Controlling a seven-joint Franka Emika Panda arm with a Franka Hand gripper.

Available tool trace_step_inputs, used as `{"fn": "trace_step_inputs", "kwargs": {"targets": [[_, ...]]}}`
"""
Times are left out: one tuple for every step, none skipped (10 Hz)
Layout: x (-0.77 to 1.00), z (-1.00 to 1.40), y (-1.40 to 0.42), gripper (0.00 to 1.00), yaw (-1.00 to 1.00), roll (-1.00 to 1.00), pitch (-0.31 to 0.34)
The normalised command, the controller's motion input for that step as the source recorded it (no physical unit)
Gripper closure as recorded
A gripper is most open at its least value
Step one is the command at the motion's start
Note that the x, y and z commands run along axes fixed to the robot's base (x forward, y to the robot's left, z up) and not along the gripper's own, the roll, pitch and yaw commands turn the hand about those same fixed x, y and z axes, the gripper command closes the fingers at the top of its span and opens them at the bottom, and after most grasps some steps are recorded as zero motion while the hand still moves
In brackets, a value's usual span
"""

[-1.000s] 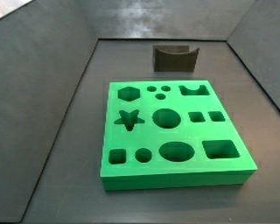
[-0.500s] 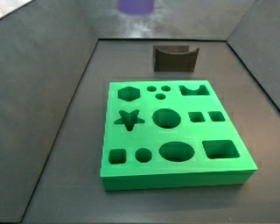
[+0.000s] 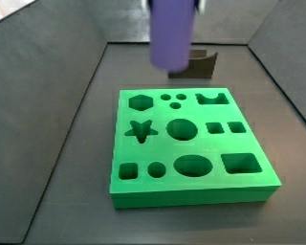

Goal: Pick up the round object. Move up. Place the round object on the fixture. Regrasp the round object. Move to above the board. Insert the round object.
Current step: Insert the round object.

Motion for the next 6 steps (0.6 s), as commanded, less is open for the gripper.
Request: {"fn": "trace_step_inputs", "kwargs": {"targets": [[0.38, -0.71, -0.09, 1.0, 0.04, 0.11, -0.089], [0.3, -0.75, -0.09, 1.0, 0.04, 0.06, -0.15], [0.24, -0.7, -0.11, 1.0, 0.01, 0.04, -0.164], [0.28, -0.69, -0.08, 1.0, 0.0, 0.0, -0.153], [0.18, -0.61, -0.13, 1.0, 0.0, 0.05, -0.127], [0.19, -0.55, -0.08, 1.0, 0.0, 0.02, -0.084]]}}
